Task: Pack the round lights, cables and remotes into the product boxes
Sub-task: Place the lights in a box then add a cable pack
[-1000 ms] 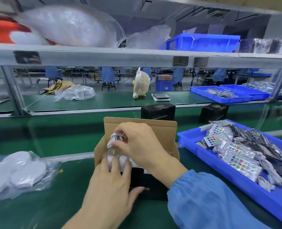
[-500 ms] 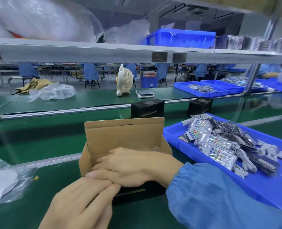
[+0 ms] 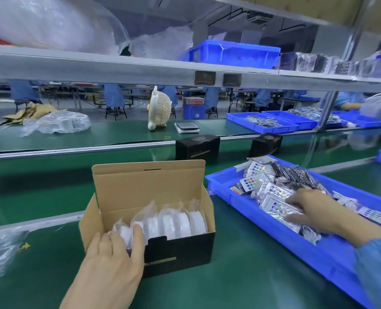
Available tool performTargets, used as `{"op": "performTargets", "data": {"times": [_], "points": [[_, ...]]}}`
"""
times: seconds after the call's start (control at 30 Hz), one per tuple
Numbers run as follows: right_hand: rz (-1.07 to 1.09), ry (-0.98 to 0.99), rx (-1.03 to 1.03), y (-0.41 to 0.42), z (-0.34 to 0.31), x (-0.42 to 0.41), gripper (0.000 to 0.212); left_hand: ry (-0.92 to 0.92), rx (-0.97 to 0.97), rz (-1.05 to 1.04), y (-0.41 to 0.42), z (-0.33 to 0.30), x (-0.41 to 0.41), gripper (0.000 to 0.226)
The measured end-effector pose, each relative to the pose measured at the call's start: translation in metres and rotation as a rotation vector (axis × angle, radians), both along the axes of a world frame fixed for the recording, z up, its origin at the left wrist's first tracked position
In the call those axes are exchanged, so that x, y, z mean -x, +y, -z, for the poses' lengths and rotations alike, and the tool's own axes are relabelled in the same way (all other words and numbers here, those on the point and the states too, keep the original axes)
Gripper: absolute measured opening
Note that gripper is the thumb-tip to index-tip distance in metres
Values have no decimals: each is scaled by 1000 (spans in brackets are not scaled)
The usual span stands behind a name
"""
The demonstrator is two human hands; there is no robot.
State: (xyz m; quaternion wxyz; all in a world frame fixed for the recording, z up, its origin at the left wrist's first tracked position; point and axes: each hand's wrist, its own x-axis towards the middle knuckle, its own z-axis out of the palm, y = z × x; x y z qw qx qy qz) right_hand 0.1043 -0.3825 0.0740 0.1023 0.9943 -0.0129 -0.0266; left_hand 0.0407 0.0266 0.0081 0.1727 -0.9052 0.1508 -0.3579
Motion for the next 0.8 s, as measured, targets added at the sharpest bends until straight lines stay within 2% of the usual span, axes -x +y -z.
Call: {"op": "performTargets", "data": {"times": [0.1, 0.27, 0.33, 0.37, 0.43, 0.5, 0.53, 0.6, 0.63, 0.67, 0.73, 0.8], "points": [[44, -118, -4, 2, 14, 11, 40, -23, -11, 74, 5, 1, 0, 43], [170, -254, -142, 18, 24, 19, 34, 85, -10, 108, 1, -9, -1, 35], [202, -262, -143, 20, 25, 20, 39, 107, 88, 88, 1, -18, 2, 24], [208, -255, -157, 22, 27, 21, 38, 195, 119, 47, 1, -25, 3, 38], [223, -226, -345, 25, 28, 24, 31, 385, 40, -96, 0, -40, 4, 82], [220, -240, -507, 29, 23, 28, 32, 326, 66, -91, -1, -47, 1, 90], [185, -342, -482, 30, 18, 30, 34, 387, 83, -111, -2, -46, -1, 88], [7, -756, -402, 35, -5, 36, 30, 372, 152, -76, -8, -39, -4, 88], [-164, -930, -457, 50, -23, 41, 26, 378, 157, -72, -8, -42, -2, 90], [-366, -992, -550, 71, -39, 46, 24, 440, 134, -86, -8, -42, -1, 91], [-705, -850, -698, 127, -57, 45, 25, 375, 134, -24, -9, -30, 1, 87], [-873, -615, -681, 191, -51, 29, 26, 404, 130, -59, -11, -21, 0, 91]]}}
